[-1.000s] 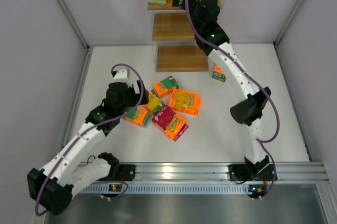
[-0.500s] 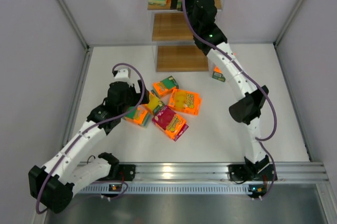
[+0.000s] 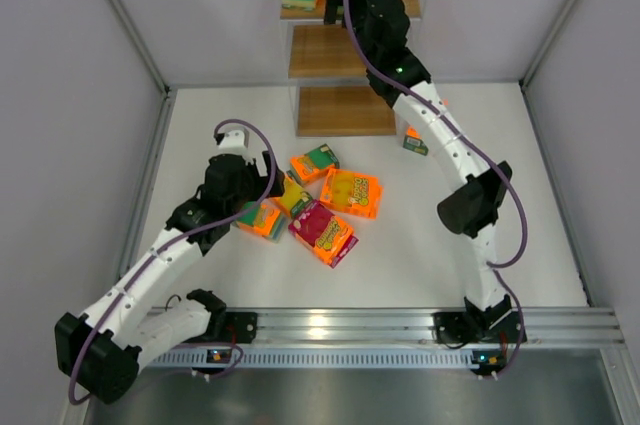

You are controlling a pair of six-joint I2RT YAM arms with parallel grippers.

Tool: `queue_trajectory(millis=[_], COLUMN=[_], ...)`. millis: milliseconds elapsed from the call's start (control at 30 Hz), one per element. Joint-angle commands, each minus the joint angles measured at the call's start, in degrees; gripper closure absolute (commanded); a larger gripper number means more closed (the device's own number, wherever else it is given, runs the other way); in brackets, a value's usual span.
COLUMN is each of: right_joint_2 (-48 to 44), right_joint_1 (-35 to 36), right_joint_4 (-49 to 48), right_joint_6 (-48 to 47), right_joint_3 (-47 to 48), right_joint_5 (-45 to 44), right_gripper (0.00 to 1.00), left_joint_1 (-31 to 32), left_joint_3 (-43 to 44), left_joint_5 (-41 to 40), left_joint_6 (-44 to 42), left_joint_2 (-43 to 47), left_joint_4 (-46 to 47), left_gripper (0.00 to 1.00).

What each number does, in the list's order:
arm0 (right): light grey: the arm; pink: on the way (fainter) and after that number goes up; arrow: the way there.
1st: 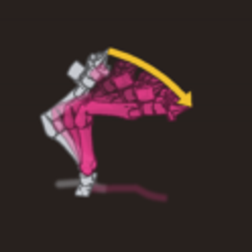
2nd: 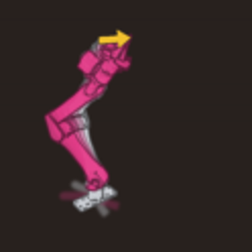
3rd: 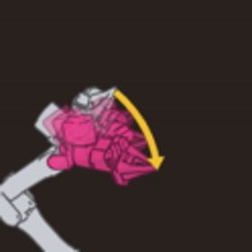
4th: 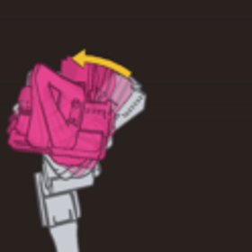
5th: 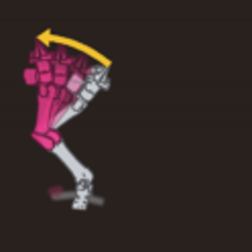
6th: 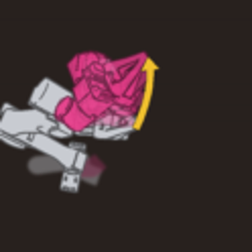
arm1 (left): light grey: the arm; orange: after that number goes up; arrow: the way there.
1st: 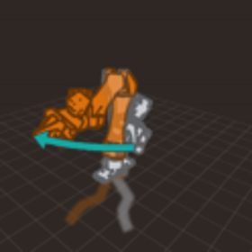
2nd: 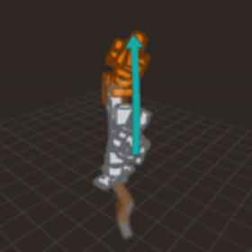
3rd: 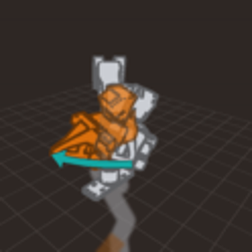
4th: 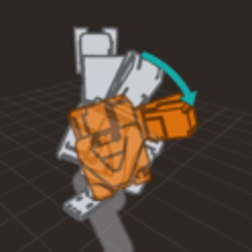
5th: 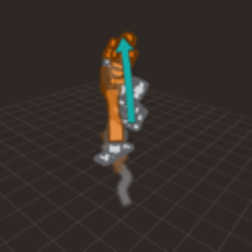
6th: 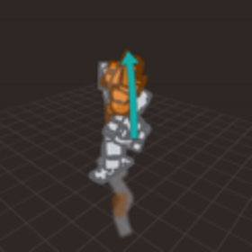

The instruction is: Place and organize the cleaning sponges onto the shelf

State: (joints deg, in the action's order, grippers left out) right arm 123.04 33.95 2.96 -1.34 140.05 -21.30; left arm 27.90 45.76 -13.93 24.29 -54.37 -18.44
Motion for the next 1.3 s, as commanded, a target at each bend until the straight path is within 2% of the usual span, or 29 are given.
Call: queue_trajectory(millis=[0, 33, 167, 333, 633, 733, 767, 833, 1133, 1267], right_joint_2=[-4.1, -3.7, -1.2, 1.3, 4.5, 5.2, 5.0, 3.9, -5.6, -10.8], right_joint_1=[-0.4, -0.4, -0.4, -0.4, -0.6, -0.7, -0.7, -0.7, -0.6, 0.8], right_joint_4=[-2.3, -3.7, -6.0, -8.7, -9.7, -8.2, -7.9, -7.2, -5.4, -3.5], right_joint_6=[0.3, 0.1, -0.4, 0.3, -0.4, 0.3, 0.3, 0.0, -0.2, -0.9], right_joint_3=[-0.7, -0.8, 0.6, 3.0, 4.7, 5.4, 5.7, 5.8, 3.1, 0.4], right_joint_5=[-0.4, -0.5, 0.5, 3.3, 2.4, 4.2, 4.2, 3.4, 5.6, 3.9], right_gripper=[0.11, 0.14, 0.18, 0.18, 0.18, 0.13, 0.07, 0.01, 0.01, 0.01], left_joint_1=[-0.3, -0.3, -0.3, -0.7, -1.6, -1.7, -1.8, -1.9, -2.9, -3.6], left_joint_3=[1.3, 1.4, 1.6, 1.5, 1.7, 1.8, 1.9, 2.2, 2.9, 3.5], left_joint_5=[0.2, 0.2, -0.5, -1.2, -0.3, -0.3, 0.0, 0.2, 1.7, 0.2], left_joint_6=[-0.3, -0.6, -1.6, -3.3, -4.3, -4.3, -4.3, -4.2, -2.3, -0.4], left_joint_2=[0.6, 0.5, -0.3, -0.9, -1.4, -1.7, -1.7, -1.7, -3.6, -3.7], left_joint_4=[2.8, 2.8, 3.0, 3.8, 4.1, 4.2, 4.2, 4.4, 5.0, 4.9], left_gripper=[0.02, 0.02, 0.02, 0.02, 0.02, 0.02, 0.02, 0.02, 0.02, 0.02])
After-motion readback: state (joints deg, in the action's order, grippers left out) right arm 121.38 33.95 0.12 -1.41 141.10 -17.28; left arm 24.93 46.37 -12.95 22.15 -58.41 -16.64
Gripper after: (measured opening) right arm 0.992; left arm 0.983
